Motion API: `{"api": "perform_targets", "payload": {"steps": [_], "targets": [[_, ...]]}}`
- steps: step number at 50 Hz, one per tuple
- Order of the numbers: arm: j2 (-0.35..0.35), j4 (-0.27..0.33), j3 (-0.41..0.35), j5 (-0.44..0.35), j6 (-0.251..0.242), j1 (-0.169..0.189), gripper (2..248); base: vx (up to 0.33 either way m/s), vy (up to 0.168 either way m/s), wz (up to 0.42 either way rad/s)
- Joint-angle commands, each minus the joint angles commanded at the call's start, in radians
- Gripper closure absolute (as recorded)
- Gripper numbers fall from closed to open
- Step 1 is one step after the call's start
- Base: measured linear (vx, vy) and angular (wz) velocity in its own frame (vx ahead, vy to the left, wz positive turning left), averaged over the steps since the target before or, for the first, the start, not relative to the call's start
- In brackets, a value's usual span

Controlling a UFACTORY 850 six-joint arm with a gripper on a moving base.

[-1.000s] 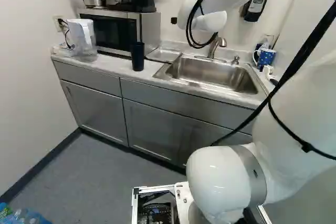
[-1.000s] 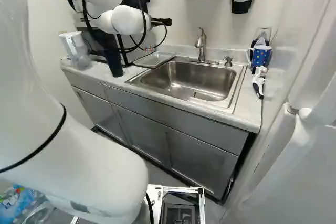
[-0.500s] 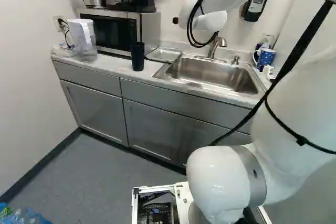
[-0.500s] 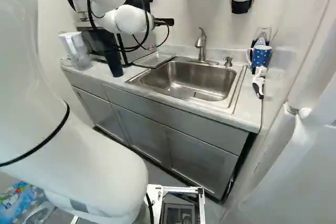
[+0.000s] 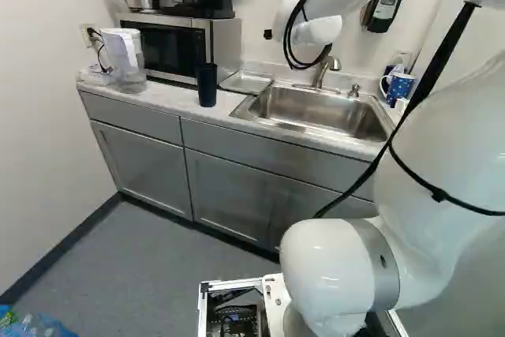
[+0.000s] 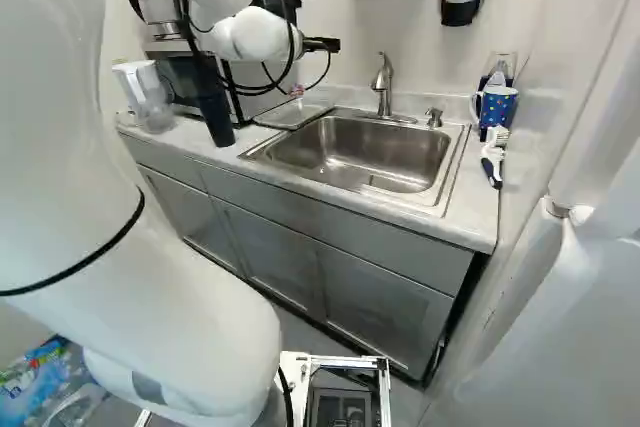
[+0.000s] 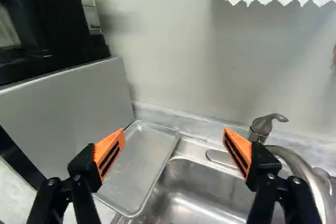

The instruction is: Rinse the cup and place it in the tray

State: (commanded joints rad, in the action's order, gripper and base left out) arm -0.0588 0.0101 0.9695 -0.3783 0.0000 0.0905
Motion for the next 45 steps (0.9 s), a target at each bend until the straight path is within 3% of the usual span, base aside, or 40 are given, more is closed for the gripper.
{"api": "perform_targets", "payload": {"steps": [45], "targets": [[0.139, 0.049, 0.140, 0.132, 0.000, 0.098, 3, 0.000, 0.000, 0.000]]}}
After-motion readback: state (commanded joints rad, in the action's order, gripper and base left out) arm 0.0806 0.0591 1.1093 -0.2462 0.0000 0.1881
